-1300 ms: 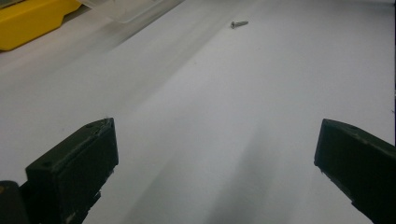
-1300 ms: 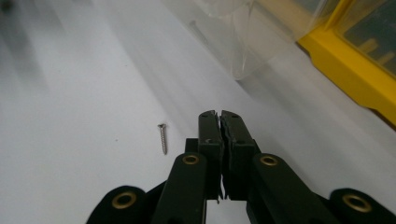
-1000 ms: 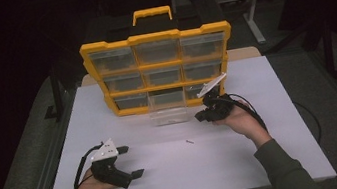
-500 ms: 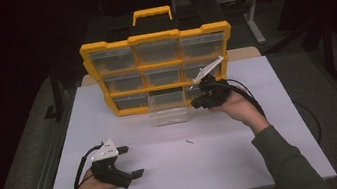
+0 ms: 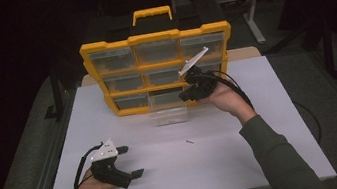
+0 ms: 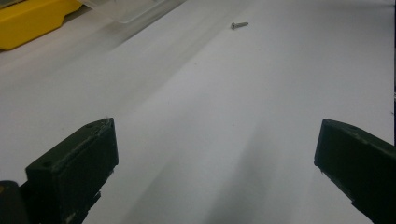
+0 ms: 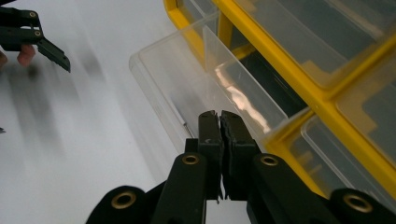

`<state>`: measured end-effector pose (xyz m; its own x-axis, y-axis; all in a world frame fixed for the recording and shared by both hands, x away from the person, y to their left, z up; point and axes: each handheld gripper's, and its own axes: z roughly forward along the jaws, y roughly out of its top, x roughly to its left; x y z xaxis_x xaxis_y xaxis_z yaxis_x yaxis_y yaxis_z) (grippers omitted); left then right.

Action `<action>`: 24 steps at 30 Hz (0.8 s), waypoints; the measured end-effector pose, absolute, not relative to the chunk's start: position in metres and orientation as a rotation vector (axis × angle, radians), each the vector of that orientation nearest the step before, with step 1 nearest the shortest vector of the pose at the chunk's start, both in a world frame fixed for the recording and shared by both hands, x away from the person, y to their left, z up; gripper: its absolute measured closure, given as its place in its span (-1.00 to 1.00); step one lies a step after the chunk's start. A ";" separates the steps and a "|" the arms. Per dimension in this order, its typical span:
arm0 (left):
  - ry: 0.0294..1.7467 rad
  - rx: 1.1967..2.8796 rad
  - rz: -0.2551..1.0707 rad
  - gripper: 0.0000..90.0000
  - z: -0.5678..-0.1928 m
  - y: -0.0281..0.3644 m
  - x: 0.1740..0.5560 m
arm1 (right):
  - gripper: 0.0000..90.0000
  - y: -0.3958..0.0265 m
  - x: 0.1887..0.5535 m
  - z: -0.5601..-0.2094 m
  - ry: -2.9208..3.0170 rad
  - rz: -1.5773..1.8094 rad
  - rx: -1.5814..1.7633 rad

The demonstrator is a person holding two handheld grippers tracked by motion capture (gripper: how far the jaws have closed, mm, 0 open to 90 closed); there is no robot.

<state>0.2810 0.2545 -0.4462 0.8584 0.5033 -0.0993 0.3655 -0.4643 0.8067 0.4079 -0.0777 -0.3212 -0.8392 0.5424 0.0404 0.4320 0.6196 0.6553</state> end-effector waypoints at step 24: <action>0.628 2.097 0.191 -1.00 -0.445 0.255 0.280 | 0.91 -0.029 0.433 -0.354 2.771 0.971 0.782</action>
<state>0.2804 0.2554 -0.4449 0.8586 0.5028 -0.0998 0.3620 -0.4569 0.8126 0.4333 -0.0293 -0.3545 -0.8626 0.5010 0.0704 0.4353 0.6641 0.6078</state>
